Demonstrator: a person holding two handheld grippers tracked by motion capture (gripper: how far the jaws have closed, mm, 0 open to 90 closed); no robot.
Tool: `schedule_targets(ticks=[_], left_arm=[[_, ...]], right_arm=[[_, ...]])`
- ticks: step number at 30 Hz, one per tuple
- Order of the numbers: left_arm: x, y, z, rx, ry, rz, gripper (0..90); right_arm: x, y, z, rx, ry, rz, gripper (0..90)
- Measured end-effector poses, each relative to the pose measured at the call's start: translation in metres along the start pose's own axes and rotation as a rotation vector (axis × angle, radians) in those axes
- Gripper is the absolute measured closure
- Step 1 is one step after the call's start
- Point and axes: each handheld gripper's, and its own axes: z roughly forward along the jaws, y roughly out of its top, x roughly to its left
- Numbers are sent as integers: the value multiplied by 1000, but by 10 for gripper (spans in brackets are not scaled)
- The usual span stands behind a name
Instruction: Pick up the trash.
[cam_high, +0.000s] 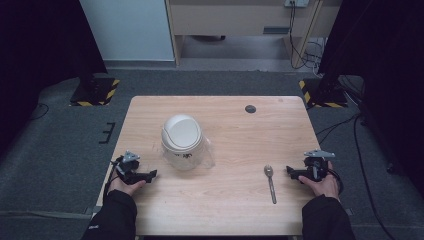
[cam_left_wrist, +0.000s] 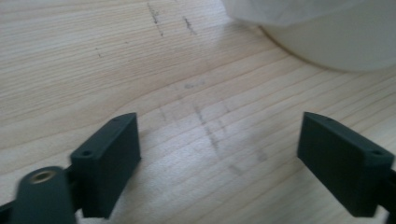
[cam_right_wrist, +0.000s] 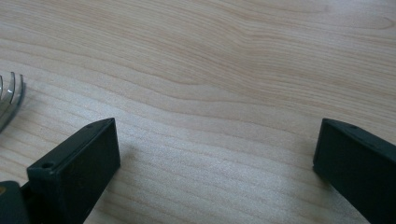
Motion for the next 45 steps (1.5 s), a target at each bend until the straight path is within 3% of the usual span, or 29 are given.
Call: schedule_targets(ticks=[2,7,9,12,17,23,30,36,45], left_arm=[[-1,1,-2,-14,-2,9,178],[-8,12,-16,-113,-12,60,182],[-12,16,-22,-155,-38,65,183],[-17,21,-31,-214,-37,76,187],[-21,29,-45,-295,-24,67,183],[-28,40,-60,-377,-19,84,183],[-41,56,-78,-500,-13,69,183],[-49,66,-79,-518,-6,71,156],[-65,88,-60,-516,-24,98,156]], right_arm=[[0,0,0,-1,0,-1,8],[1,-1,-1,1,2,-5,8],[2,-2,-3,2,8,-11,8],[2,-3,-3,0,10,-12,8],[2,-3,-3,1,10,-11,8],[2,-3,-3,0,10,-13,8],[2,-3,-3,0,10,-13,8],[2,-3,-3,0,9,-12,8],[2,-3,-3,2,8,-11,7]])
